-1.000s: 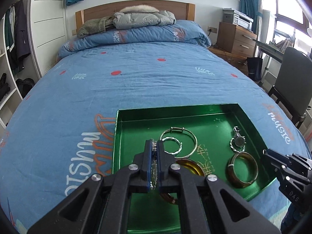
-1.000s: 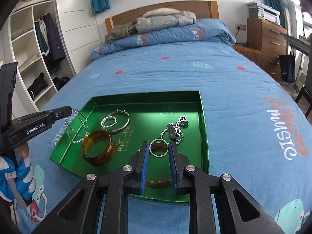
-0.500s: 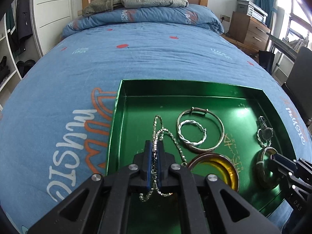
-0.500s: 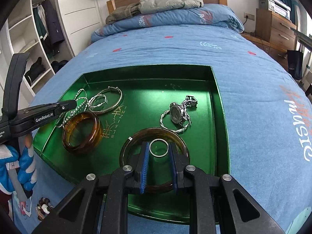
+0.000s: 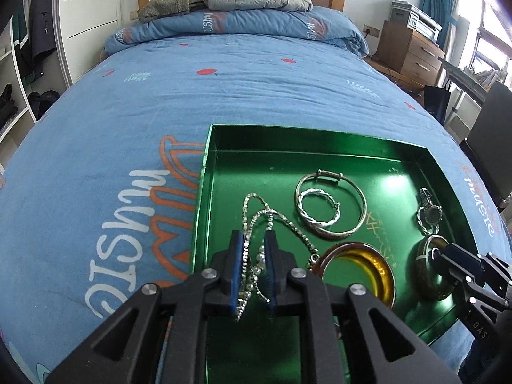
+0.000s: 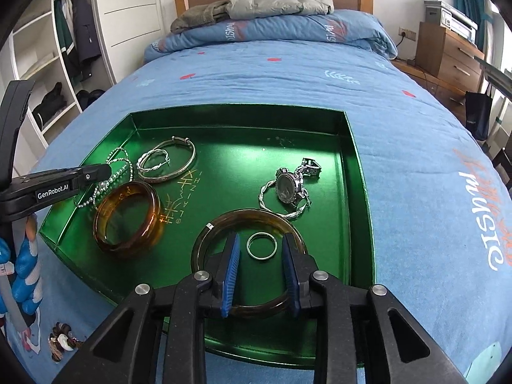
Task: Organize jewelry
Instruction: 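Open both tools to release the bracelet and ring in the tray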
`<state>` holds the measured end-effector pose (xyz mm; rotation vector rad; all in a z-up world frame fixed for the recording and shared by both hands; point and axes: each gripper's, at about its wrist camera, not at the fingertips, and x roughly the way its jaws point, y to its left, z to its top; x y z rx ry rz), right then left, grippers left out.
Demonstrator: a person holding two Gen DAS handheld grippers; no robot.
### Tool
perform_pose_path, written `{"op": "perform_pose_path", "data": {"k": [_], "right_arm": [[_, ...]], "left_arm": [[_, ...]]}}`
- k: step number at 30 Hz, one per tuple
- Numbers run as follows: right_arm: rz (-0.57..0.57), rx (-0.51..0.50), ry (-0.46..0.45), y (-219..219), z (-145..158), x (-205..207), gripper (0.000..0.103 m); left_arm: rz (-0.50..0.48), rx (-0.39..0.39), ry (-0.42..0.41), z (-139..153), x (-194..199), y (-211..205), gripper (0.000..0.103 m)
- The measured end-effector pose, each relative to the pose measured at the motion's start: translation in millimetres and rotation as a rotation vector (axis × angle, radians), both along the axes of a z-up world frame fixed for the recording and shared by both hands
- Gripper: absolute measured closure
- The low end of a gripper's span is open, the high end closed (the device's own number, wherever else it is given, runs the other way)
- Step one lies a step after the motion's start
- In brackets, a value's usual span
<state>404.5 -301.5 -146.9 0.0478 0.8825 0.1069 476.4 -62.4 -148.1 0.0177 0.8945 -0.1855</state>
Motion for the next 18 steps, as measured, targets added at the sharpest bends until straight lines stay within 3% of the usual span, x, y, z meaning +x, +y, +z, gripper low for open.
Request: {"op": "perform_pose_path", "data": {"k": [2,5,8,16,18], "right_arm": [[-0.01,0.009,-0.011,-1.5,4.8,-4.7,0.072],[-0.024,0.015,-0.027,-2.1,14.0,-13.3,0.07],[-0.032,0.025,-0.052,-1.2,28.3,-26.1,0.064],[-0.045,0.045,-0.116,2.0,70.5,-68.9,0.059],[-0.052,0.044,-0.132,2.6,82.2,-81.0,0.056]], "left_arm": [[-0.011,-0.017,-0.01,7.7,-5.6,1.3,0.079],[-0.02,-0.021,-0.027,20.4,-15.3,1.7,0.077],[-0.023,-0.029,-0.04,32.9,-27.0,4.0,0.068],[-0.017,-0.036,-0.08,67.9,-65.9,8.5,0.067],[-0.018,-0.037,-0.101,78.7,-81.9,8.8,0.061]]}}
